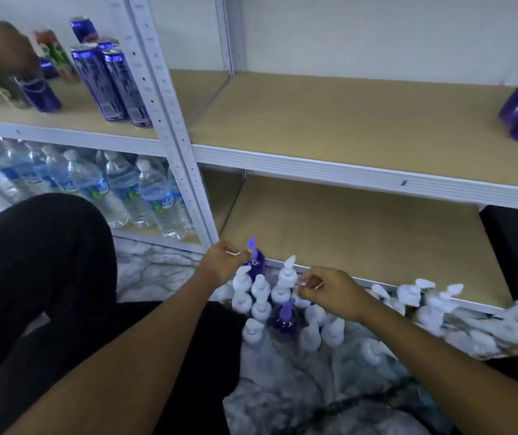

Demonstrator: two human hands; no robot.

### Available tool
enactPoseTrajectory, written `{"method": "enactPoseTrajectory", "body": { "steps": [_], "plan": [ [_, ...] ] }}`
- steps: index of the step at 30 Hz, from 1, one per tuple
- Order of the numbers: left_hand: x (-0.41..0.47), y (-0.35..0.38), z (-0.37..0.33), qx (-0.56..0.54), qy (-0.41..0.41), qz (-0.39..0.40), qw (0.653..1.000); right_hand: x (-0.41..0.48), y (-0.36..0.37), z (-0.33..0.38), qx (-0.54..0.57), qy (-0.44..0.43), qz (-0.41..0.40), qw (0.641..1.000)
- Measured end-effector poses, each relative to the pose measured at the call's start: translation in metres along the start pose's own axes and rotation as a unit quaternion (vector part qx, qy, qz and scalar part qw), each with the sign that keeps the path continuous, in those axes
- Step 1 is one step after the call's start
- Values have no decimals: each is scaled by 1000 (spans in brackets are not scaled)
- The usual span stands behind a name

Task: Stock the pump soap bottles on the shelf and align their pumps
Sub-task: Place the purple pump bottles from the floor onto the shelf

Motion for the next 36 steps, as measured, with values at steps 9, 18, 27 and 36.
{"method": "enactPoseTrajectory", "body": {
  "steps": [9,18,27,36],
  "plan": [
    [65,59,42,123,-17,55,991,13,62,-81,-227,41,0,973],
    [117,87,54,168,-47,74,982,51,81,-104,-335,9,-54,941],
    [147,121,50,136,-57,86,985,69,97,-113,-365,-54,-106,923],
    [176,129,51,127,-121,148,973,78,107,-120,-346,22,-111,931]
  ]
}}
Point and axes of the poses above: each hand's wrist, its own x-axis towards the middle knuckle, its own y-axis out of the palm, z = x × y, the point moved 7 cm from there along x, towards the middle knuckle, and after that the axes turned 15 degrees about x, right-handed, at the moved point
